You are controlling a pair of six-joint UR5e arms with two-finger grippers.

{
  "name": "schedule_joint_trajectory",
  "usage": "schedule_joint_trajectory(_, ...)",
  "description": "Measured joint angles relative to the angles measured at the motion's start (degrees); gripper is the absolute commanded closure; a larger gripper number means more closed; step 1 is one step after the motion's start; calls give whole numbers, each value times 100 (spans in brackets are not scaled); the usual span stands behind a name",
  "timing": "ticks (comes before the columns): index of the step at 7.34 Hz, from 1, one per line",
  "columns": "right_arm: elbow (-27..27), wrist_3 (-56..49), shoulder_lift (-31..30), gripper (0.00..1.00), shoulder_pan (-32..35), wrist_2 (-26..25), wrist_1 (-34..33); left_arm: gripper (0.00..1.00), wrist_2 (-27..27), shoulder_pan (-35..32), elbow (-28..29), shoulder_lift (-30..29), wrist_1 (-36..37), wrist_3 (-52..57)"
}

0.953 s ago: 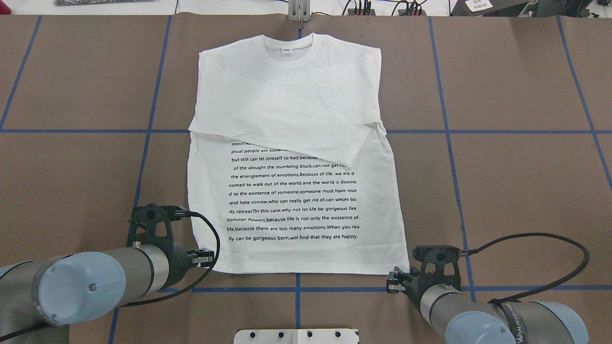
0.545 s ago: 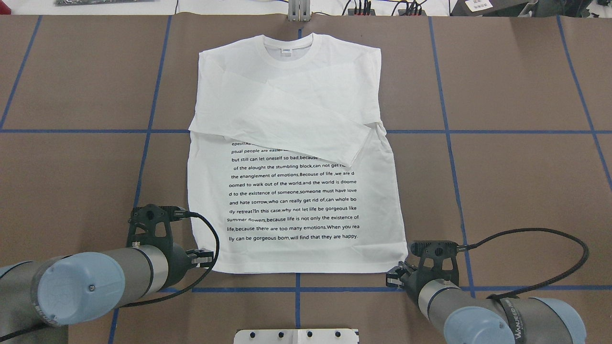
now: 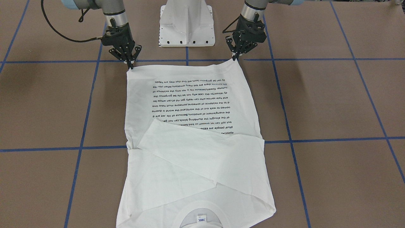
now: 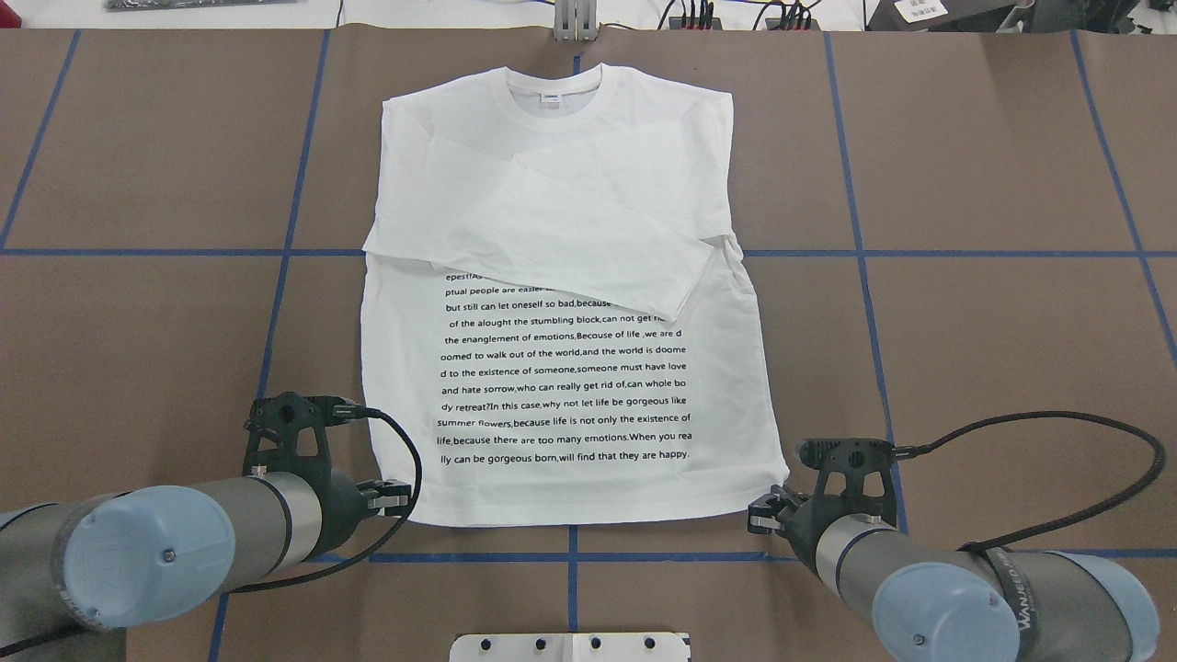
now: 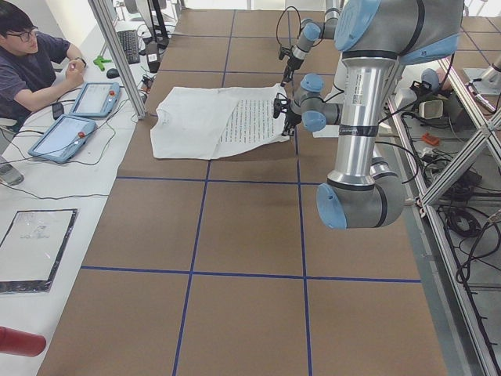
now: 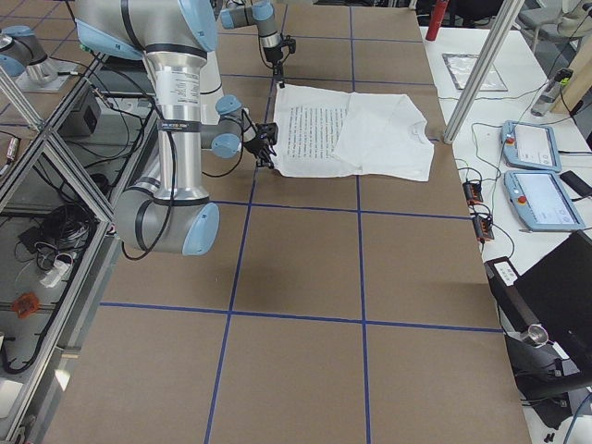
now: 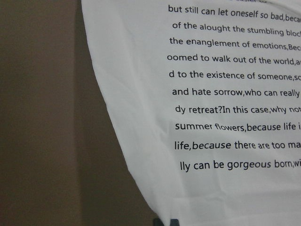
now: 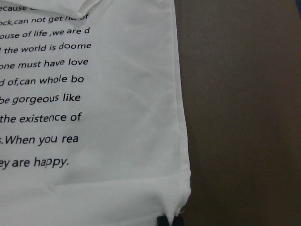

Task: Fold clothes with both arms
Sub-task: 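Lift the hem with both grippers and fold it toward the collar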

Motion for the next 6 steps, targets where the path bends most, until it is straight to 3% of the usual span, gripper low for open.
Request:
schedule_joint_trajectory(1,676,1,-85,100,-8,167,-730,100,-108,73,-359,3,320,8)
schedule_joint_trajectory(3,2366,11,-68,100,-191,732,-2610,100,-529,438,-1606,-18,1517,5)
schedule_joint_trajectory(4,2930,8,73,100,-183,984,-3324,100,-779,525,-2159,-105,2057,8)
schedule_joint_trajectory(6,3072,-289,659,100,360,1353,-4091,100,-1093,165,-2452,-545,2668,192)
